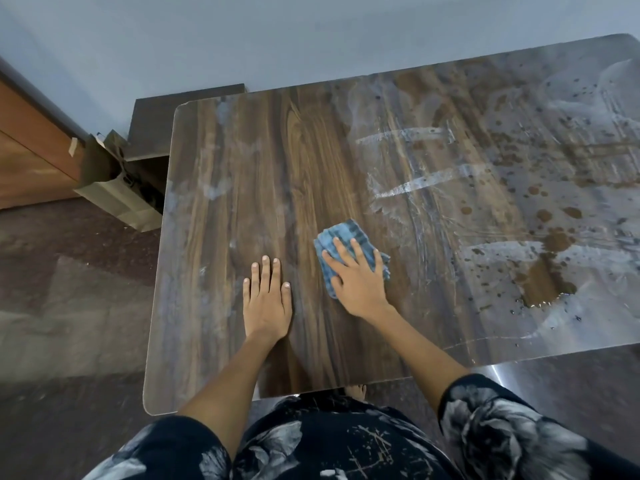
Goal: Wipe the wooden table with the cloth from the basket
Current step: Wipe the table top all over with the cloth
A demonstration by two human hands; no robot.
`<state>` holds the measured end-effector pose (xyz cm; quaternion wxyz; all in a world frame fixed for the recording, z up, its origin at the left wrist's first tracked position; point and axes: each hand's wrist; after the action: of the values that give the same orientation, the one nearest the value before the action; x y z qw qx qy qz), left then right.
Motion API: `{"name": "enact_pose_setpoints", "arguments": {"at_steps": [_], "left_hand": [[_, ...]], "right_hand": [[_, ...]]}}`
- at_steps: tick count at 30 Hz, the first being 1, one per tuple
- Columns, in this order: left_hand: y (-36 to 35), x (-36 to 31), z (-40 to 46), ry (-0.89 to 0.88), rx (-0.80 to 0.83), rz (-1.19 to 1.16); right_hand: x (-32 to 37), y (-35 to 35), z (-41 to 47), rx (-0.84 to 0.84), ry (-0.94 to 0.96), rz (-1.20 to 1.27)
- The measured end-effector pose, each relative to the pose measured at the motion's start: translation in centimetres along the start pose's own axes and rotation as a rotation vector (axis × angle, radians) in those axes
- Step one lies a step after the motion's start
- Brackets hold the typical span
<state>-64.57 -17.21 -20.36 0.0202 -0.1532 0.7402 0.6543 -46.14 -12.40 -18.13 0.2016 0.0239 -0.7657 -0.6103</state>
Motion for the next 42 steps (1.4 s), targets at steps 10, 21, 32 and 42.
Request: {"name": "enact_pose_setpoints", "arguments": {"at_steps": [10,21,32,42], "left_hand": [[0.1,-0.1,0.0,0.003,-0.006,0.006],[0.3,-0.6,-0.4,0.019,0.024,-0.032],[-0.2,-0.6,-2.7,0.023,0.025,-0.028],[-1.1,-1.5,-4.7,0.057,0.018,-0.043]], "right_hand": [[-3.8,-0.3,-5.8,0.169,0.427,0.186],[1.0,0.5,-1.0,0.038,0.095,0.227],[-6.7,0.8,-5.6,0.057,0.271,0.421],[-2.0,-0.2,-4.4,-0.061,0.120,0.419]]}}
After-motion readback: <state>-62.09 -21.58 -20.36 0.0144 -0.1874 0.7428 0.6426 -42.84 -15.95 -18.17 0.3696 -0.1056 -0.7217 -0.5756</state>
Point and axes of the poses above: each hand's wrist, its own z-axis towards the middle knuckle, its own y-axis out of the back of the hand, x = y × z, and after that the axes turned 1 degree about -z, right-handed
